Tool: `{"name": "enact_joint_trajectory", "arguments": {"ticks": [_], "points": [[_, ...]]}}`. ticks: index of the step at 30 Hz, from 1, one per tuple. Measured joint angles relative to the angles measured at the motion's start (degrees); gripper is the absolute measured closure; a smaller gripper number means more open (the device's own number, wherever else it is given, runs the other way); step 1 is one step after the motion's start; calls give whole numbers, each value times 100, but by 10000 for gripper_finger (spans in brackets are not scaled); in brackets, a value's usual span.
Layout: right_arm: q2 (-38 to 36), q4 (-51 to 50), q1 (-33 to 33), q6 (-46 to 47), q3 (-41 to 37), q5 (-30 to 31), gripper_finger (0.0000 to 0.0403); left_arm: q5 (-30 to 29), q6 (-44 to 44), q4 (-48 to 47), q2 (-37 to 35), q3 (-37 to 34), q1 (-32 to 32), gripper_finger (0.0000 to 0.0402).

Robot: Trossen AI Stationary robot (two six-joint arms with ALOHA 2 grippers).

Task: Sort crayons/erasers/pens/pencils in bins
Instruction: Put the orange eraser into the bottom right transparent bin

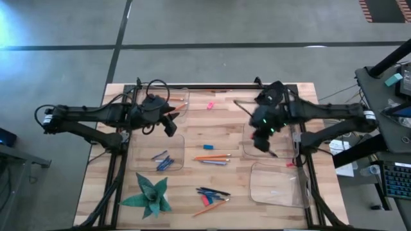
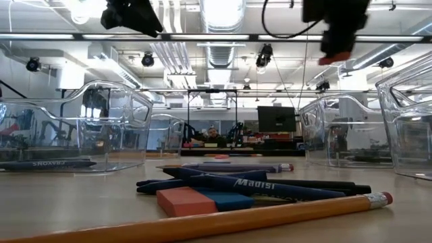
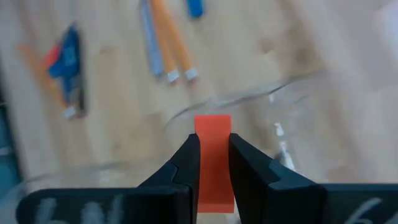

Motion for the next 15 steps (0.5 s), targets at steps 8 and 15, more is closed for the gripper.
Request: {"name": "enact_joint_trajectory", "arguments": {"ticks": [8,15], "points": [[-231,149,1922,2181,-536,-93,344,-77,543,328,131,-10,39,286],[217,463,3269,3749,-694,-101,344,-144,956,333,158,-53,131,286]]}}
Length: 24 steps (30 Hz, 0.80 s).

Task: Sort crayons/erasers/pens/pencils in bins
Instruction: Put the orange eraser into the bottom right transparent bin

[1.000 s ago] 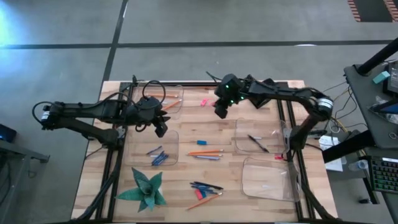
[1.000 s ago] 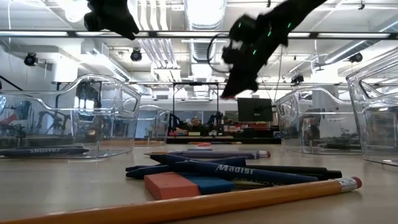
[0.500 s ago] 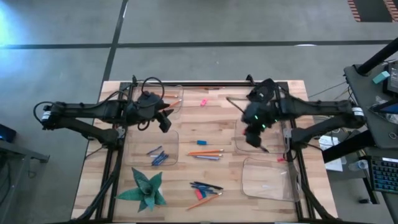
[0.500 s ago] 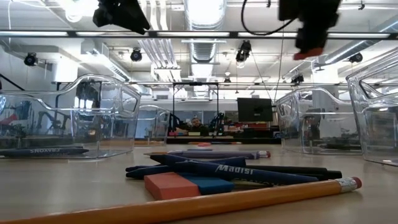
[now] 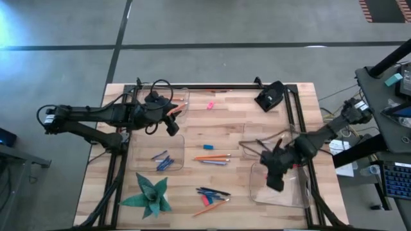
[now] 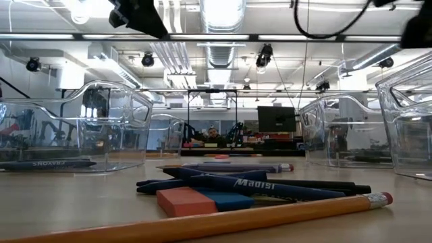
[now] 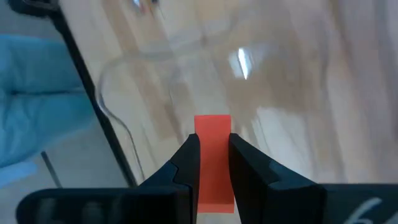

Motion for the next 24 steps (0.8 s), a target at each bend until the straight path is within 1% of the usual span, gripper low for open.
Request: {"name": "enact_joint_trajectory", "arguments": {"ticks": [3,8,11,16,19,24], "points": [[298,-7,172,540,-18,-32,344,0,8,4,-18,2,21,286],[822,-3,220,747,-50,-796,344,39,-21,-19,-60,-1,19,286],[1147,-1,213,742,-50,-1022,344,180,-25,-52,-81,-5,19,286],[1570,14,213,645,-41,-1084,344,203,-47,-54,-118,-15,17,286],[1753,27,215,589,-14,-1084,344,234,-253,-66,-151,-13,17,286],[1889,17,215,607,-6,-1082,343,547,-354,-56,-223,-12,15,286]]}}
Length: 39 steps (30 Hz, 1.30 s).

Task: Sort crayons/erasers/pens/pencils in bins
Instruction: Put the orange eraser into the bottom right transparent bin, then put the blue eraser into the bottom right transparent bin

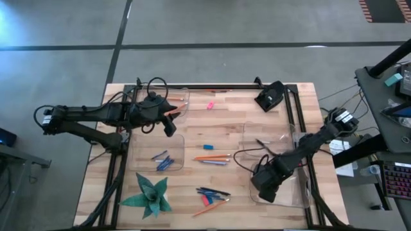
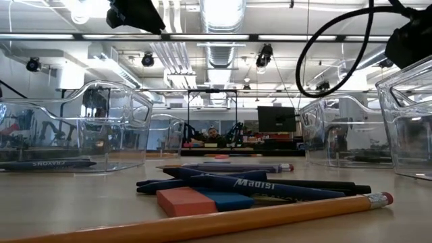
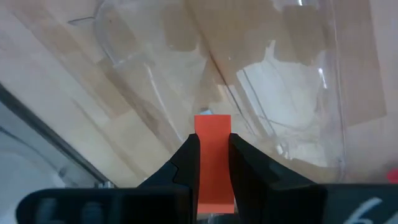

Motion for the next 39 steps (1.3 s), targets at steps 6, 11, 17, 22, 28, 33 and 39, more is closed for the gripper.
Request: {"name": "enact_joint_trajectory", "arguments": {"ticks": [6,11,17,22,28,33,39], "points": [[194,-14,0,-39,-11,107,319,126,9,-4,-14,-4,0,286],[331,-18,0,-109,-13,114,296,132,5,-4,-14,-4,0,286],[342,-27,-2,-147,-13,119,277,238,0,-2,-25,3,0,286],[304,-111,-2,-123,73,38,264,240,9,-4,-25,-2,0,286],[33,-879,-4,-348,727,-31,269,242,11,-20,-58,-4,0,286],[-207,-1094,-45,-1052,1460,1002,283,373,11,-82,-72,-13,0,286],[-255,-1080,-444,-1416,2283,4160,291,501,5,-74,-78,-13,-8,286]]}}
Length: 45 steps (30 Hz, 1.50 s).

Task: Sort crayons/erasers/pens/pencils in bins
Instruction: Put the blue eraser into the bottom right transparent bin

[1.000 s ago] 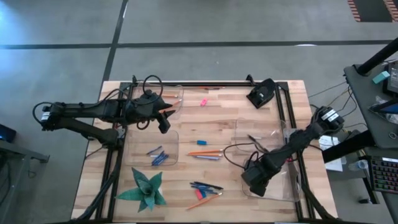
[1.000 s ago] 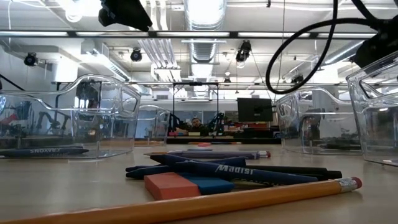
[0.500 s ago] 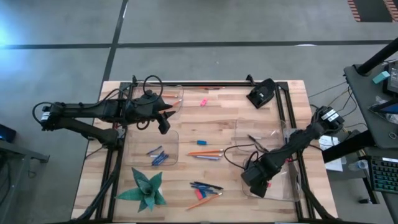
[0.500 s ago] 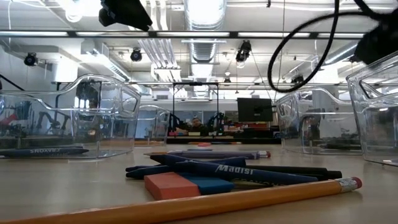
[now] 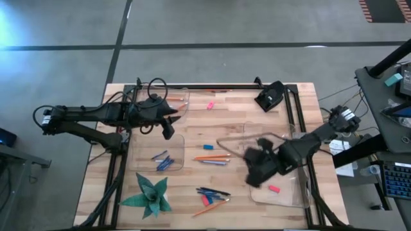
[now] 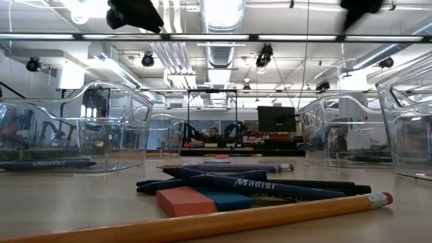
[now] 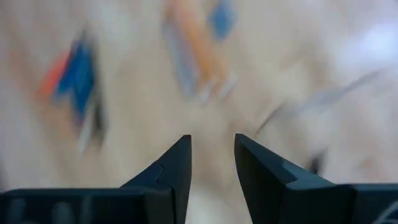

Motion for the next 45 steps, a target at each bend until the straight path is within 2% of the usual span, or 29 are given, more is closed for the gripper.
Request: {"name": "enact_joint_trajectory", "arguments": {"ticks": [1,3,7,13,20,25,29,31,39,45], "points": [[0,11,-130,-10,98,325,290,52,-2,1,0,0,-1,286],[14,18,-454,-62,260,547,284,231,-30,10,0,0,-3,286],[128,635,-928,-381,271,554,263,600,-302,12,0,-2,-17,286],[546,1760,-1331,-1528,209,483,224,631,-452,10,-19,-2,-120,286],[1353,2271,-1956,-2609,189,-192,212,630,-593,5,-176,-2,-152,286],[1995,2977,-2303,-3442,182,-361,216,626,-610,-94,-352,-7,-154,286],[2400,3802,-2505,-3958,183,-1225,215,624,-612,-90,-454,-11,-154,286],[2589,4027,-2587,-4114,185,-1512,216,624,-612,-88,-509,-13,-154,286],[3079,4094,-2919,-4304,180,-1594,216,595,-599,-84,-584,-28,-154,286],[3405,4086,-3043,-4244,178,-2127,218,490,-595,-85,-579,-58,-155,286]]}}
